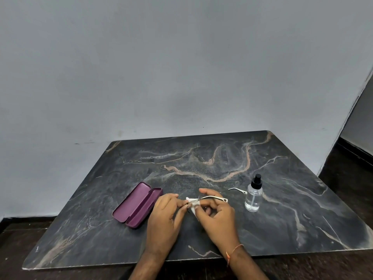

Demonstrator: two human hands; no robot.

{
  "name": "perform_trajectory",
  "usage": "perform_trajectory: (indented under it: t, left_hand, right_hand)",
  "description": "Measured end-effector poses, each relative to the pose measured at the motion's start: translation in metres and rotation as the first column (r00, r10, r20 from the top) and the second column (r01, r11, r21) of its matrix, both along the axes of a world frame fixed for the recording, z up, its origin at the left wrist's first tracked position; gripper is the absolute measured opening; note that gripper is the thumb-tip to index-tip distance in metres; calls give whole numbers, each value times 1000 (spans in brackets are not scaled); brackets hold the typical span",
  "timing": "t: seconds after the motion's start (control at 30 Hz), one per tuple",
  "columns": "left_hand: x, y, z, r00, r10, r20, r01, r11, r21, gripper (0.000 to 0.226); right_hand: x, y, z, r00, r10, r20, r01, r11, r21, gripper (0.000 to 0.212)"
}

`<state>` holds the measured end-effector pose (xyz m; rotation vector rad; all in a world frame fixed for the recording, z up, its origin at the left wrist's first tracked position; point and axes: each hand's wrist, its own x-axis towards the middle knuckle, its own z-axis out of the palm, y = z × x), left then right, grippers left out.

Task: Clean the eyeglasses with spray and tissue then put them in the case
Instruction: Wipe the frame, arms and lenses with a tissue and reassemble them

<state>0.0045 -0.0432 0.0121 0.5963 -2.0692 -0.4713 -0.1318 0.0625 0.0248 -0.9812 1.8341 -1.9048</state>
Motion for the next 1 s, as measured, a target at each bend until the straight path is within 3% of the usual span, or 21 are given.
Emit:
perform_trajectory:
  t: [0.07,0.17,0.27,0.37,0.5,0.7,0.9,1.0]
  left_hand:
    - [0,0,0,1000,10,0,-10,1000,21,25]
    - [1,0,3,1000,8,-7,-8,999,39,21]
    - [0,3,8,1000,-5,-18,6,998,64,17]
    - [0,3,10,999,-15,-45,18,997,80,12]
    - [0,3,10,999,-21,-48,25,996,87,10]
    - [0,6,7,997,-25,-67,39,975,219,18]
    - [0,9,9,998,-34,-58,47,969,243,5]
    - [-1,9,9,997,-33,-65,49,964,261,9]
  right_hand:
    - [-4,5,0,996,-89,-4,89,996,-12,41]
    - [-15,13,-1,937,-240,-252,269,959,85,33]
    - [-25,17,2,842,-271,-467,382,910,162,29]
    - [-34,15,3,789,-269,-552,432,883,187,28]
    - [-36,11,6,765,-221,-605,430,875,223,28]
    - [-38,6,4,723,-131,-678,419,864,280,14]
    - [-43,2,-1,742,-43,-669,343,882,323,25]
    - [-45,1,-3,736,-7,-676,330,877,350,27]
